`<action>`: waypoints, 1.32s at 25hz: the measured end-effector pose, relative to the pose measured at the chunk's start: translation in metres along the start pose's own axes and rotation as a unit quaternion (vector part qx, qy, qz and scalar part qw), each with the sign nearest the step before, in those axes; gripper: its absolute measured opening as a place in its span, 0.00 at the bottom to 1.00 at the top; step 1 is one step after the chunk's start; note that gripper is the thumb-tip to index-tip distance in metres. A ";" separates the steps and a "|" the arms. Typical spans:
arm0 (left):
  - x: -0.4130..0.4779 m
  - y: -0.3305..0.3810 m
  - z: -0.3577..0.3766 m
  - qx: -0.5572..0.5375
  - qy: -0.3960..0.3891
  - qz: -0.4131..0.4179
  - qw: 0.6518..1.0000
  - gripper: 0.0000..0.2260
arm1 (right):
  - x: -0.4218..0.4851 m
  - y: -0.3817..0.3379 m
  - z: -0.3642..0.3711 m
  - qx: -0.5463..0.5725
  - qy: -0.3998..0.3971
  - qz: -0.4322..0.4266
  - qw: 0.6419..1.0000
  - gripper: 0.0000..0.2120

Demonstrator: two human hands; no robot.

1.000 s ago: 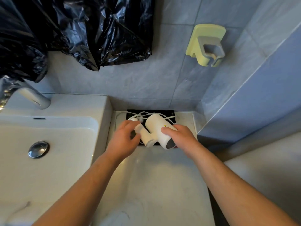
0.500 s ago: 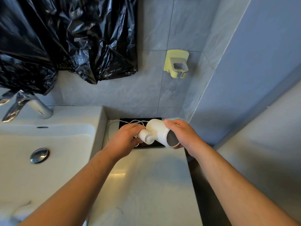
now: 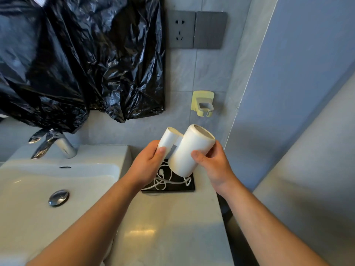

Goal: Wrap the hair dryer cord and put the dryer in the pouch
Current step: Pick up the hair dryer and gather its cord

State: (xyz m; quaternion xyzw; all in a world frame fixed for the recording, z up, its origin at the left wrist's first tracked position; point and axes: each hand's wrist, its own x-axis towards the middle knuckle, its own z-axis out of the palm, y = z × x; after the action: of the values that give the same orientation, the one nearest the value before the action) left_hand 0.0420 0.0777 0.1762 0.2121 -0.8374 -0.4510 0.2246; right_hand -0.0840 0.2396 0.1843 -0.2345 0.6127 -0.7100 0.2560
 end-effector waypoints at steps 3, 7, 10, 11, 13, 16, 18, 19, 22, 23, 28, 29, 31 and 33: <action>-0.010 0.012 0.006 -0.011 0.025 0.006 1.000 0.14 | -0.005 -0.005 0.021 0.053 0.028 -0.005 0.998 0.37; -0.014 0.014 0.002 -0.003 0.039 0.012 0.999 0.14 | -0.015 -0.011 0.035 0.021 0.065 -0.029 0.997 0.35; -0.014 0.017 -0.003 0.020 0.022 0.005 1.000 0.15 | -0.017 -0.014 0.037 0.010 0.079 -0.036 0.996 0.37; -0.016 0.018 -0.005 0.030 0.011 0.003 0.999 0.17 | -0.016 -0.015 0.035 0.001 0.079 -0.036 0.996 0.37; -0.017 0.016 -0.015 0.089 -0.028 0.004 0.996 0.19 | -0.016 -0.017 0.026 -0.033 0.060 -0.037 0.997 0.39; -0.016 0.018 -0.032 0.187 -0.114 0.020 0.975 0.20 | -0.014 -0.020 0.010 -0.114 0.002 -0.022 0.993 0.40; -0.014 0.020 -0.039 0.239 -0.164 0.030 0.957 0.18 | -0.012 -0.023 0.000 -0.157 -0.034 -0.001 0.987 0.40; -0.014 0.021 -0.041 0.290 -0.190 0.047 0.937 0.16 | -0.011 -0.026 -0.003 -0.189 -0.065 0.011 0.980 0.39; -0.017 0.021 -0.046 0.381 -0.214 0.081 0.896 0.16 | -0.012 -0.028 -0.003 -0.218 -0.113 0.024 0.969 0.33; -0.016 0.021 -0.046 0.390 -0.199 0.084 0.895 0.16 | -0.013 -0.029 0.000 -0.192 -0.095 0.021 0.977 0.29; -0.018 0.024 -0.038 0.404 -0.169 0.064 0.897 0.20 | -0.019 -0.033 0.011 -0.175 -0.010 -0.003 0.985 0.19; -0.018 0.026 -0.037 0.403 -0.174 0.061 0.897 0.20 | -0.018 -0.035 0.011 -0.185 -0.005 0.000 0.983 0.19; -0.016 0.030 -0.038 0.397 -0.189 0.054 0.897 0.20 | -0.017 -0.039 0.009 -0.215 -0.007 0.006 0.976 0.22; -0.015 0.034 -0.040 0.383 -0.189 0.042 0.903 0.18 | -0.013 -0.044 0.010 -0.248 -0.024 -0.003 0.969 0.24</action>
State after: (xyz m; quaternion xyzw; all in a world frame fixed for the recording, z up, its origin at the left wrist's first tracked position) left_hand 0.0715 0.0765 0.2218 0.1573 -0.9804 -0.1176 -0.0173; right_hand -0.0713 0.2462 0.2292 -0.3094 0.7624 -0.5311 0.2021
